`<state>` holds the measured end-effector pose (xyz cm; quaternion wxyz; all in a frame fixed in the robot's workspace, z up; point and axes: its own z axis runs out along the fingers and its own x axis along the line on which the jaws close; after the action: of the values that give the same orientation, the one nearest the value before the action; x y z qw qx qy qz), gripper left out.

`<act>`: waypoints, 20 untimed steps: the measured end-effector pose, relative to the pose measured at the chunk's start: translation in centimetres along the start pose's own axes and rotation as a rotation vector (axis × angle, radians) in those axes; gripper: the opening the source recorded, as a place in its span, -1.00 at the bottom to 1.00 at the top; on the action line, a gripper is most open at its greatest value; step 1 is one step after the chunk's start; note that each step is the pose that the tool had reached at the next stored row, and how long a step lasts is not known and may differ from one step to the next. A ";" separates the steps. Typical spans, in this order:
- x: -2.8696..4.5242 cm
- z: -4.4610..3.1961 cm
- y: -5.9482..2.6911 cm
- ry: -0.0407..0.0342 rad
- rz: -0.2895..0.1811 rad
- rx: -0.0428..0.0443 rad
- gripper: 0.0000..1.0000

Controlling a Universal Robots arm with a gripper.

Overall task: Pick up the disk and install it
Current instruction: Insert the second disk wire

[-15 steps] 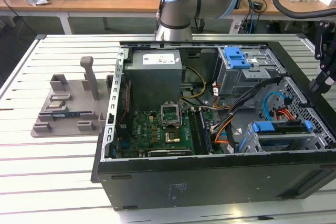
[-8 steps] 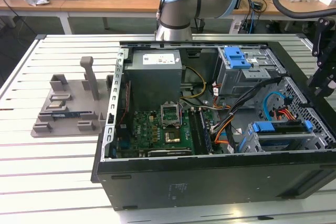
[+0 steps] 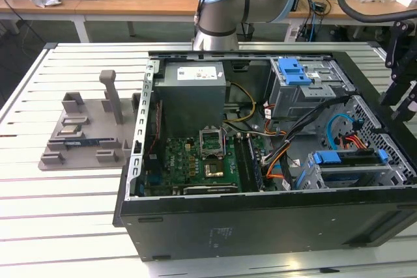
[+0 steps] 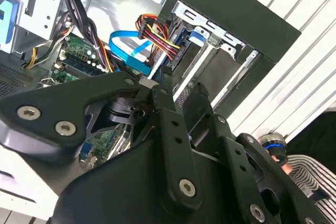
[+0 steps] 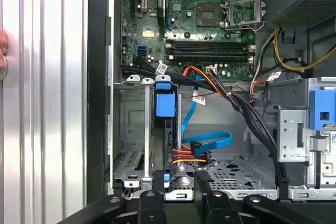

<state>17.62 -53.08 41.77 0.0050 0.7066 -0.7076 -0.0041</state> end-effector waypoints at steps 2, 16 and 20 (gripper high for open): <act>-0.08 0.11 0.00 0.0000 0.000 0.0000 -0.28; -0.39 1.13 -0.01 0.0000 0.000 -0.0001 -0.28; -0.58 1.32 -0.01 0.0000 0.000 0.0000 -0.28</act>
<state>17.62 -52.49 40.45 0.0050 0.7065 -0.7076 -0.0041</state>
